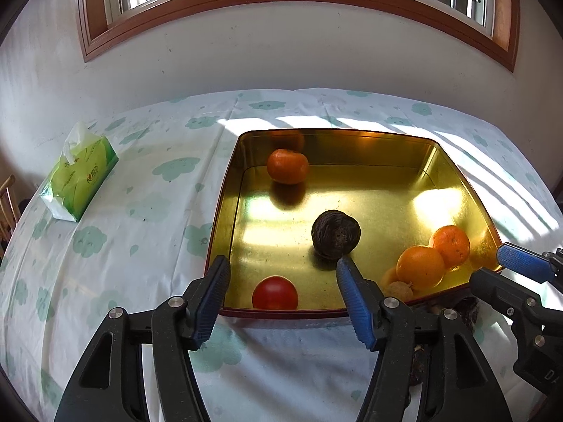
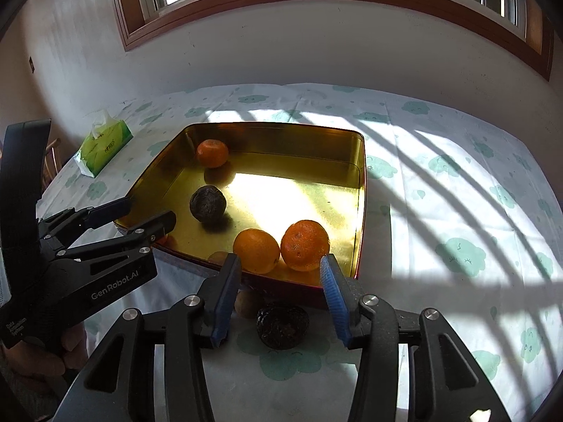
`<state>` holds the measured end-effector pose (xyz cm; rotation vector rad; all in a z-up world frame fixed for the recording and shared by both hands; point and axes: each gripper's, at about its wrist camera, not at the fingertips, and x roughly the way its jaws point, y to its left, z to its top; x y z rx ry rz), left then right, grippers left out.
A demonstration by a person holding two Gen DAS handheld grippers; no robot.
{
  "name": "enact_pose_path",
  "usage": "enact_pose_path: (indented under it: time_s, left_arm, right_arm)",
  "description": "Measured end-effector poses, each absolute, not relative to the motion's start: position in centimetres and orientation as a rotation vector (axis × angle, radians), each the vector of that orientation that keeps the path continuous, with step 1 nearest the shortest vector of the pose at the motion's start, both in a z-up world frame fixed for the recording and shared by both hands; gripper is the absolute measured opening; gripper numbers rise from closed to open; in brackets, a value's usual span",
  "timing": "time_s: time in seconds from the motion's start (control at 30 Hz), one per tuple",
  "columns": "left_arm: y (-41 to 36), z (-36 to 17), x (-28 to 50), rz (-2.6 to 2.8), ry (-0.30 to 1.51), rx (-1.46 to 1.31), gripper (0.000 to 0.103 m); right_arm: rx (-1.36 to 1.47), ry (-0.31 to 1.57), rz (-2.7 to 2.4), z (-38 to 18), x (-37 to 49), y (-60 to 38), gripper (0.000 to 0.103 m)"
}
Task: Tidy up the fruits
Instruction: 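Withdraw both open grippers back toward the remaining fruit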
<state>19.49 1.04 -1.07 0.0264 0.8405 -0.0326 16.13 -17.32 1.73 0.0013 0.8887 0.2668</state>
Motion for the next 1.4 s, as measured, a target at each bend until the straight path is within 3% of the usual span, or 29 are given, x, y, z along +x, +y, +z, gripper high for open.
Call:
enact_pose_path:
  time_s: [0.47, 0.87, 1.4]
  left_arm:
    - [0.8, 0.3, 14.8, -0.052, 0.822, 0.014, 0.064]
    - [2.0, -3.5, 8.5, -0.047, 0.912, -0.029, 0.064]
    - [1.4, -5.0, 7.3, -0.05, 0.907, -0.002, 0.064]
  right_arm:
    - [0.023, 0.915, 0.215, 0.6, 12.4, -19.9, 0.046]
    - [0.029, 0.979, 0.216, -2.0, 9.2, -21.0, 0.046]
    - [-0.037, 0.977, 0.246, -3.2, 10.8, -18.2, 0.048]
